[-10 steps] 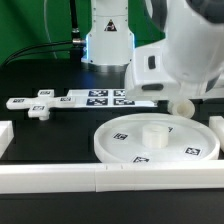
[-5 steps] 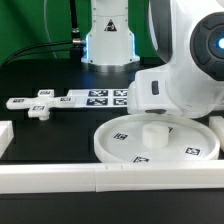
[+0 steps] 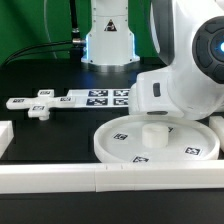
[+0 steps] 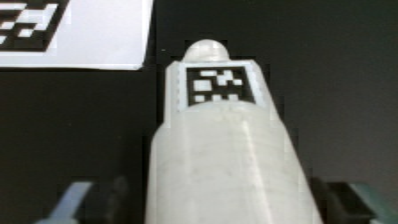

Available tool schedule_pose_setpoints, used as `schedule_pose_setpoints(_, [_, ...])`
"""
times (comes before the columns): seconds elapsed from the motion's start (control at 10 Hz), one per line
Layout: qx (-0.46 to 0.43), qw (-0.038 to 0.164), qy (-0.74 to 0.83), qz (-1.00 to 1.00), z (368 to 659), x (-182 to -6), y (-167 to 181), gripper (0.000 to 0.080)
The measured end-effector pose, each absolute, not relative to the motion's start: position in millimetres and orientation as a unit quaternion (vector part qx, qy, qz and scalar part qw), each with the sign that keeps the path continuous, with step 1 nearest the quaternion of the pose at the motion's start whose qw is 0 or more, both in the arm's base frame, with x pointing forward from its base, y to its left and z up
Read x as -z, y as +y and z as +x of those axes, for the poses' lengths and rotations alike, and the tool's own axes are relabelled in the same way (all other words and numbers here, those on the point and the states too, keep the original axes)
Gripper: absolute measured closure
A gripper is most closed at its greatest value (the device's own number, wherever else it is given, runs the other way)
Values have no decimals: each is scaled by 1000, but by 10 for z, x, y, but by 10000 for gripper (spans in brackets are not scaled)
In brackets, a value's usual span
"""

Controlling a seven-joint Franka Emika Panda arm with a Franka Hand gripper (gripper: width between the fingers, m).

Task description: Assemble round table

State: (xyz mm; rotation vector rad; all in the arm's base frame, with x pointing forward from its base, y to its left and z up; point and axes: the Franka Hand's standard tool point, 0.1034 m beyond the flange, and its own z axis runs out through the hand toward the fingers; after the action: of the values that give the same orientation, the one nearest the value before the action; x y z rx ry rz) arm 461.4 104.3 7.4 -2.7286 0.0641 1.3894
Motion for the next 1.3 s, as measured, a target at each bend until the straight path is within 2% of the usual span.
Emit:
schedule_pose_setpoints(0.4, [-451,44,14,-891,4636,-107,1036,393])
schedule_pose_setpoints(0.5, [-452,46,9,-891,4659,-195,1020,393])
schedule_pose_setpoints(0.8, [-455,63,-14,-888,4825,-678,896,392])
schedule_pose_setpoints(1.2, [-430,65,-15,-901,4911,-647,898,390])
schedule_pose_setpoints(1.3, [-397,74,-27,-914,5019,-567,869,390])
